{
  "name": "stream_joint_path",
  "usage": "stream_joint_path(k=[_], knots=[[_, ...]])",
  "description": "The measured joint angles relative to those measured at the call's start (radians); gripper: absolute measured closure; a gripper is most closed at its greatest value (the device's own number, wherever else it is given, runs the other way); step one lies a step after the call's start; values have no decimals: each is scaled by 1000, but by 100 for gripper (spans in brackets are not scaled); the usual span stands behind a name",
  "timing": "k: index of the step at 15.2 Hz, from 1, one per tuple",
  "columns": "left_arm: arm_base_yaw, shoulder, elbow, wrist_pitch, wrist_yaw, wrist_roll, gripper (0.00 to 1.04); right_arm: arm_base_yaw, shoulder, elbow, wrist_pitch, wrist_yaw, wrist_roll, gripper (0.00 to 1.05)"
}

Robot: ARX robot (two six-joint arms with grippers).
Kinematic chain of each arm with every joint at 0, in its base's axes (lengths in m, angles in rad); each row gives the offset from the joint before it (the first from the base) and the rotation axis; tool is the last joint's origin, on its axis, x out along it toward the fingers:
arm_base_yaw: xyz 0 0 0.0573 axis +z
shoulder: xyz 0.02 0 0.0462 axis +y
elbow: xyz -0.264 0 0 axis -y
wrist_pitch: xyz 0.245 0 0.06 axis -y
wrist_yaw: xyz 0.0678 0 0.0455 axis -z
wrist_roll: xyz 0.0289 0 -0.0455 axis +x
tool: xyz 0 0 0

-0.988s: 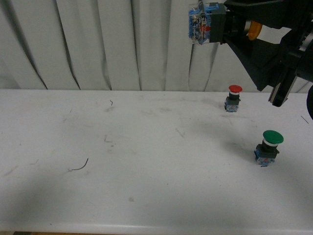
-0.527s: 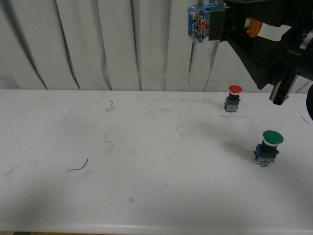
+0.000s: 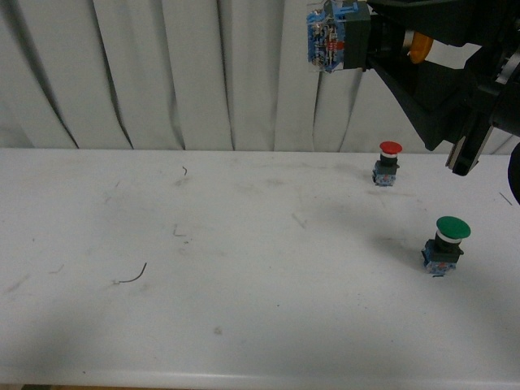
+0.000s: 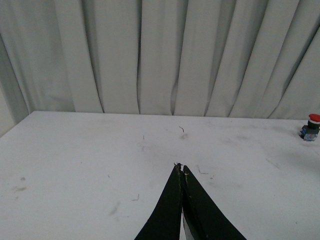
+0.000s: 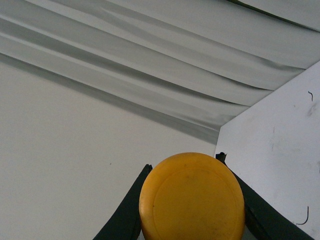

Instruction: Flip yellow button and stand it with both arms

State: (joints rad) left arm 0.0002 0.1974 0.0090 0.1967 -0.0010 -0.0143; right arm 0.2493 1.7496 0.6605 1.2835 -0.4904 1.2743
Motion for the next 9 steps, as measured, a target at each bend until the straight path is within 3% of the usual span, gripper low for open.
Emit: stream_joint_path(k=[2, 4, 8, 9], knots=[[0, -29, 0, -26, 0, 0, 103, 5, 0, 0, -1, 0, -8, 70], [0, -189, 0, -201, 0, 0, 103, 6, 0, 0, -1, 0, -11, 70], [0, -188, 1, -195, 0, 0, 103, 6, 0, -1, -3, -1, -11, 70], [0, -188, 1, -204, 0, 0, 97, 6, 0, -2, -2, 0, -15, 70]])
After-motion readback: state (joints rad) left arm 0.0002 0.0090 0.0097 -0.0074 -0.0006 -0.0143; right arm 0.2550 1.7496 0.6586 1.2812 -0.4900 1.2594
